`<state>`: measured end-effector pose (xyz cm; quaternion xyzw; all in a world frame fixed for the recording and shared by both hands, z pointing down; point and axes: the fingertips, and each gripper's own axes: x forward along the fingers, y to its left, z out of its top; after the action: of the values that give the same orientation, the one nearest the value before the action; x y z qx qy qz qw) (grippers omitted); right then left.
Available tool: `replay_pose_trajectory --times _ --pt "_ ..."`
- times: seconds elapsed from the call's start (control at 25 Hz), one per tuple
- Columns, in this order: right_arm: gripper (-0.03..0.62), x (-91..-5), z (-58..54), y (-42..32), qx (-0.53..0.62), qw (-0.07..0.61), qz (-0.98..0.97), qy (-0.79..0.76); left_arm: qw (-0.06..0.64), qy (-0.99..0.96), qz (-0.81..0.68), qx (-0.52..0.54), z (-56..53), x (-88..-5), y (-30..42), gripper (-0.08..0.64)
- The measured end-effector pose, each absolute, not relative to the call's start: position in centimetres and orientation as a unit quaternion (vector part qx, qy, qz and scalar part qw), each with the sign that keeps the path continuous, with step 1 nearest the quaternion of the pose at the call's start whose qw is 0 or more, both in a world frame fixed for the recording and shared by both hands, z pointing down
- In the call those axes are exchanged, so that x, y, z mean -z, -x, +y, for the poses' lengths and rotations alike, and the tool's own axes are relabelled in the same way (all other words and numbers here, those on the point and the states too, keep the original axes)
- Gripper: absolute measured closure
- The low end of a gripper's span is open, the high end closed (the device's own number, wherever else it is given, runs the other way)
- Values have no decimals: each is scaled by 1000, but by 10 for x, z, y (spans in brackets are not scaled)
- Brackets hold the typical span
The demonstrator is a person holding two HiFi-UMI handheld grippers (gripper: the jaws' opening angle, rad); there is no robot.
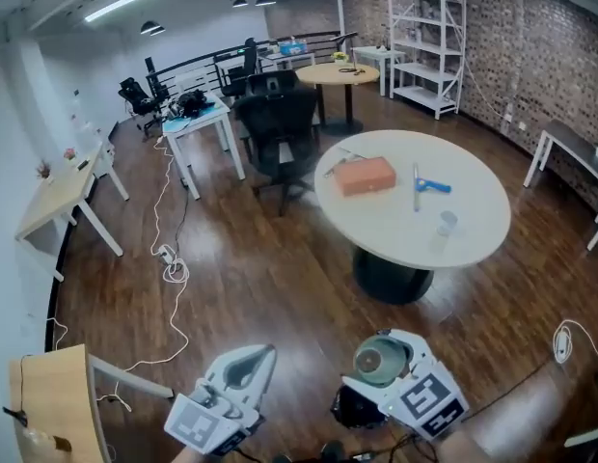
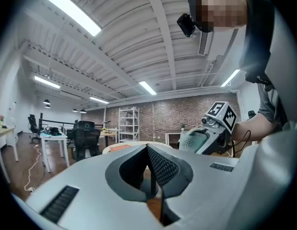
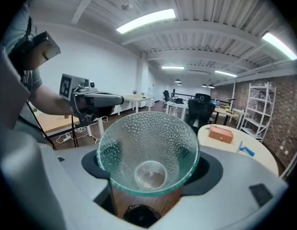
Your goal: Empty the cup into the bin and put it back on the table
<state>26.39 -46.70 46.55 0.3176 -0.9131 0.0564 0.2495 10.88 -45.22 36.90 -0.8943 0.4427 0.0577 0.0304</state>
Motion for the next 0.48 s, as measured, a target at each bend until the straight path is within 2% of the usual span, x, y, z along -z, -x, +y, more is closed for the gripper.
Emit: replay_pose_trajectory --times 0.28,0.48 --pt "195 -463 -452 -167 -37 246 -945 -214 51 841 534 -63 -407 -357 -39 555" --pt "194 -444 -411 -88 -3 246 -958 -146 84 784 611 -68 -352 -348 41 555"
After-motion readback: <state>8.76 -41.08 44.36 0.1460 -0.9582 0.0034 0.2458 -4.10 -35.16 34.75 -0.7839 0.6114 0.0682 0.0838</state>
